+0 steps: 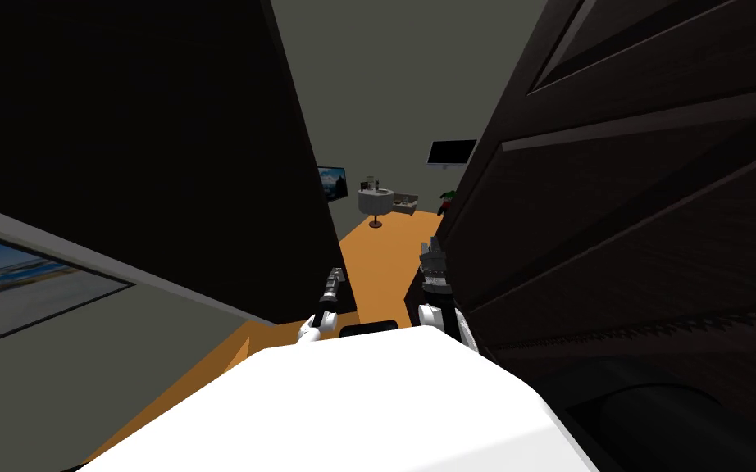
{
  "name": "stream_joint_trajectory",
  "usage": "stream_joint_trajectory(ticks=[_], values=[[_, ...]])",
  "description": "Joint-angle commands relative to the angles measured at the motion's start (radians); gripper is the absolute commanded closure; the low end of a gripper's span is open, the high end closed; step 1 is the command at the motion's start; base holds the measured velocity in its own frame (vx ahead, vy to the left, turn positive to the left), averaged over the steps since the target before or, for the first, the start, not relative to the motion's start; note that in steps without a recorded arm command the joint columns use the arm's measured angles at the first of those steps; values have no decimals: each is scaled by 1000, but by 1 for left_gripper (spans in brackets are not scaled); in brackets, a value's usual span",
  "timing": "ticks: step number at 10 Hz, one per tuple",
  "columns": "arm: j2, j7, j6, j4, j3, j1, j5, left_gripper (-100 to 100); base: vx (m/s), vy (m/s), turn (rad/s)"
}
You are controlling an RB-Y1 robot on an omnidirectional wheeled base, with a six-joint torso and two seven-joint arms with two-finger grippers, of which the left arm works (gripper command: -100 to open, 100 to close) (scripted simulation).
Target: Push the door open
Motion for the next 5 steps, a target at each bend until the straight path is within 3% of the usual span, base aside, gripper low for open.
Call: stream_joint_trajectory(ticks=[1, 2, 5], values=[[0, 0, 0, 0, 0, 0, 0, -100, 85, 4, 10], [0, 0, 0, 0, 0, 0, 0, 100, -21, -4, -8], [0, 0, 0, 0, 0, 0, 0, 100, -20, 0, -3]])
